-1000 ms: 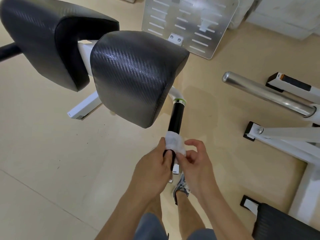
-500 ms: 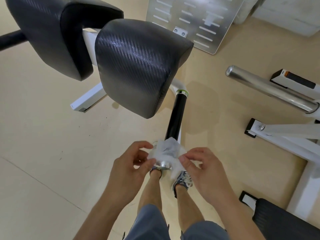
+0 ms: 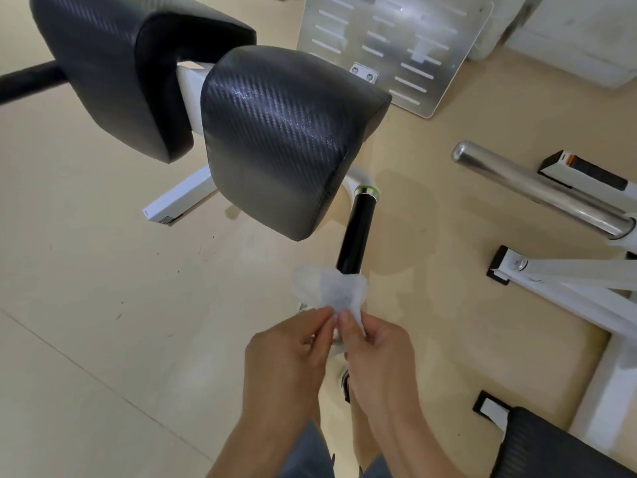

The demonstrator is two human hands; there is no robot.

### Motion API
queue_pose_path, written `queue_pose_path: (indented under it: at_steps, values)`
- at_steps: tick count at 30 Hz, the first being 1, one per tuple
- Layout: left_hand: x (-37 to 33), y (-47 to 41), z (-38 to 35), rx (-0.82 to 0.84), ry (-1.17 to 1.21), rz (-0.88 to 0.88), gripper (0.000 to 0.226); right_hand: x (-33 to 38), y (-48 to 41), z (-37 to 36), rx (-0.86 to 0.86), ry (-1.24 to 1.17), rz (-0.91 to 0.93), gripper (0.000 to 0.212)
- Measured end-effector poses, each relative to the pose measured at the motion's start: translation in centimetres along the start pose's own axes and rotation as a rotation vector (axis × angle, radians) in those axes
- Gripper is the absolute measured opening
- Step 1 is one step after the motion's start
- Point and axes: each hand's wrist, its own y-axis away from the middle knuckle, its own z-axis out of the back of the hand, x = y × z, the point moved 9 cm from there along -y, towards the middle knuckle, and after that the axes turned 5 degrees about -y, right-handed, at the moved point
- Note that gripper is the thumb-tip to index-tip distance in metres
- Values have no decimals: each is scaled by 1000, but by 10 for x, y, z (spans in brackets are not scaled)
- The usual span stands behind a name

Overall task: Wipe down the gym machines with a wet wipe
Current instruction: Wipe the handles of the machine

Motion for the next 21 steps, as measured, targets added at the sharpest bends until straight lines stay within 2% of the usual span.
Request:
queue_pose_path:
  at_steps: [3, 5, 8, 10, 12, 15, 17, 19, 21]
  values:
    - [-10, 1, -3, -53, -211, -142, 23, 12, 7, -5, -13, 127, 105, 21]
    - [-8, -7, -6, -39, -232, -139, 25, 10, 0, -17, 34, 52, 46, 37]
    - [-7, -24, -18, 74, -66, -78, 26, 15, -21, -27, 63, -48, -1, 44]
    - [-13, -35, -29, 134, 33, -84, 28, 27, -38, -20, 5, -42, 55, 36]
    - [-22, -52, -46, 189, 93, -136, 27, 38, -54, -9, -72, -69, 74, 37]
    - [-33, -81, -67, 269, 63, -209, 40, 55, -76, 3, -106, -122, 62, 51]
    - [-41, -95, -74, 297, 17, -265, 49, 54, -90, 1, -63, -193, 15, 55]
    - [-42, -99, -73, 292, -20, -293, 52, 48, -93, -11, -5, -270, -65, 41]
    - [-41, -98, -68, 243, -33, -319, 47, 48, -88, -13, -23, -272, -60, 26]
